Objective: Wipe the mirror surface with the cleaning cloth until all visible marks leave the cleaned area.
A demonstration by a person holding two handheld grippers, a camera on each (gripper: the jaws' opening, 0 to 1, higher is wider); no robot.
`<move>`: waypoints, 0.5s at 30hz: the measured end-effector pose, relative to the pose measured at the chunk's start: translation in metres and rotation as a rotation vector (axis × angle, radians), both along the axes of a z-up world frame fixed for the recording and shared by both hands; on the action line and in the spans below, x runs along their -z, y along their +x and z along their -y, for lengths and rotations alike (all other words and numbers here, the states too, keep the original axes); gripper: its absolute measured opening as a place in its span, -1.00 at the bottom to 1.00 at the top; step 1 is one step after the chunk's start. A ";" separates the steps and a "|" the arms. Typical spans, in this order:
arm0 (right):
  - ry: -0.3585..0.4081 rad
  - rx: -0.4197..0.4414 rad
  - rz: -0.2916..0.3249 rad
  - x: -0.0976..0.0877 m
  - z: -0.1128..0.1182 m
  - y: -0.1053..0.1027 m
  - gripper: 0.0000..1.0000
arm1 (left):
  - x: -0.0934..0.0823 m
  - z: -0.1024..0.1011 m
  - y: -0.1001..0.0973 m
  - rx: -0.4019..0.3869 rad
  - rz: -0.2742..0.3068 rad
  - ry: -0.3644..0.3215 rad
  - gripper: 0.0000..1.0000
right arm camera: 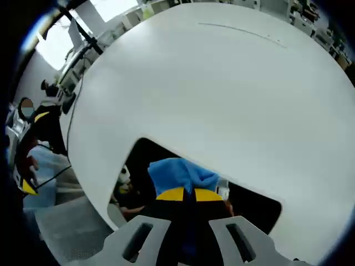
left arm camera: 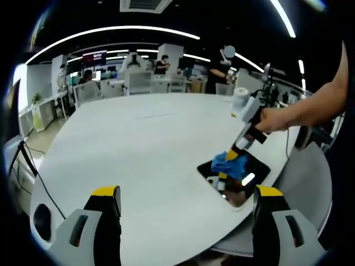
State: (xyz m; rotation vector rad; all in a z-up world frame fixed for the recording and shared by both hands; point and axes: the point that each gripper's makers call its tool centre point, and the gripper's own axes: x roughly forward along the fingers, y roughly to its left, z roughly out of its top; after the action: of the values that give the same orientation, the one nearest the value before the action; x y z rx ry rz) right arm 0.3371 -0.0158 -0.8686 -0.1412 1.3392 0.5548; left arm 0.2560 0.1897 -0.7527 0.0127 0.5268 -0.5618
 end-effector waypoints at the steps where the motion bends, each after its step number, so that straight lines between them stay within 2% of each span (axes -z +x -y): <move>1: -0.002 -0.023 0.038 0.000 -0.001 0.010 -1.00 | -0.001 0.000 0.001 -0.002 0.001 -0.001 0.99; 2: -0.017 -0.062 0.091 0.000 0.002 0.021 -1.00 | -0.002 -0.001 0.002 -0.008 0.004 -0.009 0.99; 3: -0.008 -0.021 0.034 0.000 0.000 0.015 -1.00 | -0.003 -0.001 0.003 -0.011 0.007 -0.014 0.99; 5: -0.010 -0.026 0.044 0.001 -0.001 0.022 -1.00 | -0.004 -0.001 0.004 -0.012 0.009 -0.014 0.99; 6: -0.012 -0.011 0.023 0.001 0.000 0.019 -1.00 | -0.004 -0.001 0.004 -0.011 0.009 -0.014 0.99; 7: -0.009 -0.024 0.044 0.001 -0.001 0.021 -1.00 | -0.004 -0.001 0.004 -0.011 0.010 -0.015 0.99; 15: 0.027 -0.025 0.059 0.000 0.002 0.017 -1.00 | -0.003 0.000 0.008 -0.010 0.009 -0.020 0.99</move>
State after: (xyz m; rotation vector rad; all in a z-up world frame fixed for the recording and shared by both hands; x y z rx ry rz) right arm 0.3536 -0.0180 -0.8681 -0.1513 1.2738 0.5856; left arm 0.2636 0.1899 -0.7495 -0.0063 0.5123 -0.5567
